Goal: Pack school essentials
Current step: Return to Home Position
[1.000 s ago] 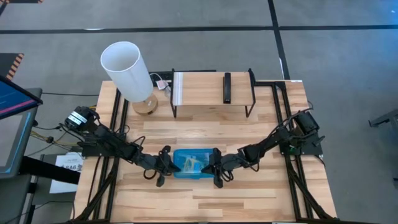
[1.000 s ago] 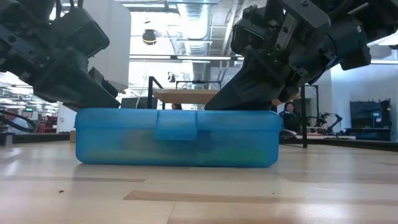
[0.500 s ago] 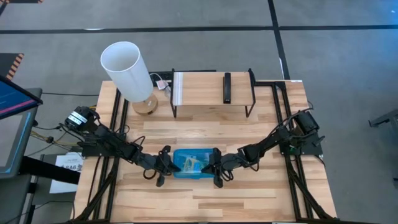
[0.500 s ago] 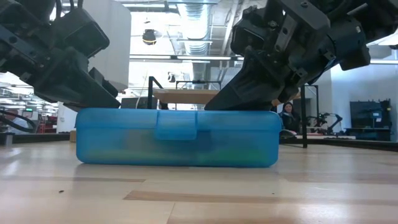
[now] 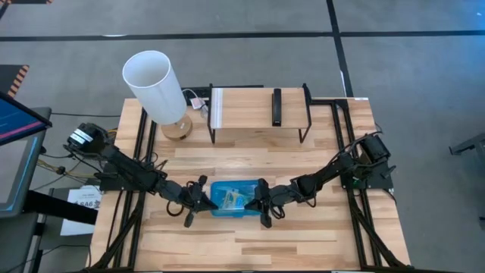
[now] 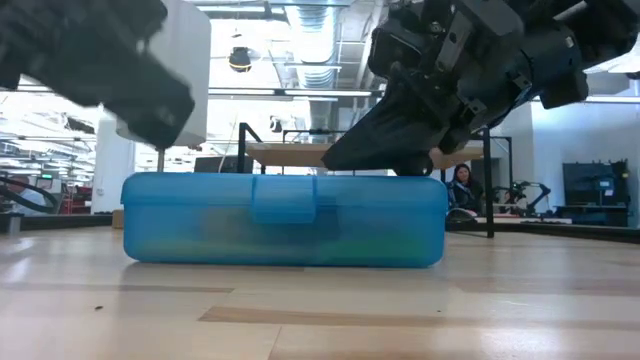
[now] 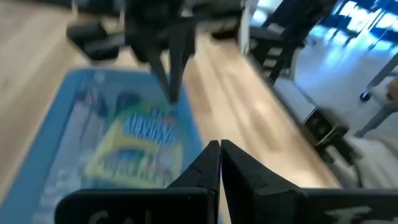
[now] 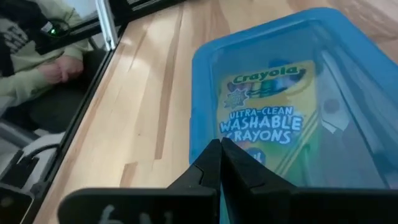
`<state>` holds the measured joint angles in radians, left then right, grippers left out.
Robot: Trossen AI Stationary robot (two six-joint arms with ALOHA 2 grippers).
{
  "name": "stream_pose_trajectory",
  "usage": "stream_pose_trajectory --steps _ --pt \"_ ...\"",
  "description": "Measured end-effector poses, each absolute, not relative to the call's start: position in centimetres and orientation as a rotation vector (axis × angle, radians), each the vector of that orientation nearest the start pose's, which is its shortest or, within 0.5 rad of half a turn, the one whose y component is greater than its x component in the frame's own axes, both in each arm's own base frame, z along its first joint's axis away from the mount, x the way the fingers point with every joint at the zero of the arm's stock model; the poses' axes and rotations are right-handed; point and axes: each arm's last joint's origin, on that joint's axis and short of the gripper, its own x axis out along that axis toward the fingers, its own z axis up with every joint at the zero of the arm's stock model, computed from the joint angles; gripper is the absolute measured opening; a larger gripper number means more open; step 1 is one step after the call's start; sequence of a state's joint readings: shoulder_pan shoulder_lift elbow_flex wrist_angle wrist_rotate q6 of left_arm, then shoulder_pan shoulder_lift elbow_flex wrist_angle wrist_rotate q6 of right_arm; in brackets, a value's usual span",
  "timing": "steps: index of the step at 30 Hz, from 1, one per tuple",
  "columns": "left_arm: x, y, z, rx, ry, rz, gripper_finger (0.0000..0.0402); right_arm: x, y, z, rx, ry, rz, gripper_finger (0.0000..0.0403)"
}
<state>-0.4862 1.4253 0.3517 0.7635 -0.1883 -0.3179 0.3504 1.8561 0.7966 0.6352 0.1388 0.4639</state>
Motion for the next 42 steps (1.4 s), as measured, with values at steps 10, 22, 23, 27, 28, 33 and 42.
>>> stream_pose_trajectory --steps 10,22,23,27,28,33,42 --pt "20.3 -9.3 20.5 -0.129 0.067 -0.258 0.0002 32.1 11.7 19.7 0.191 0.252 0.201 0.0026" --pt "21.2 -3.7 22.2 -0.165 0.002 -0.145 0.0002 28.3 10.0 26.6 -0.012 0.150 0.168 0.0026" --pt "21.4 -3.4 22.6 -0.159 -0.009 -0.153 0.0002 28.1 9.9 26.8 -0.023 0.157 0.167 0.0026" --pt "21.6 -2.3 24.4 -0.126 -0.074 -0.206 0.0002 27.1 9.4 27.2 -0.058 0.203 0.144 0.0026" --pt "21.5 -2.1 25.0 -0.120 -0.096 -0.227 0.0002 26.9 9.3 27.3 -0.060 0.205 0.137 0.0026" --pt "18.8 -1.2 27.2 -0.082 -0.148 -0.209 0.0002 25.8 9.3 28.4 -0.073 0.186 0.133 0.0026" --pt "12.3 -0.4 28.6 -0.037 -0.129 -0.004 0.0000 22.2 7.7 27.4 -0.047 0.084 0.118 0.0026"
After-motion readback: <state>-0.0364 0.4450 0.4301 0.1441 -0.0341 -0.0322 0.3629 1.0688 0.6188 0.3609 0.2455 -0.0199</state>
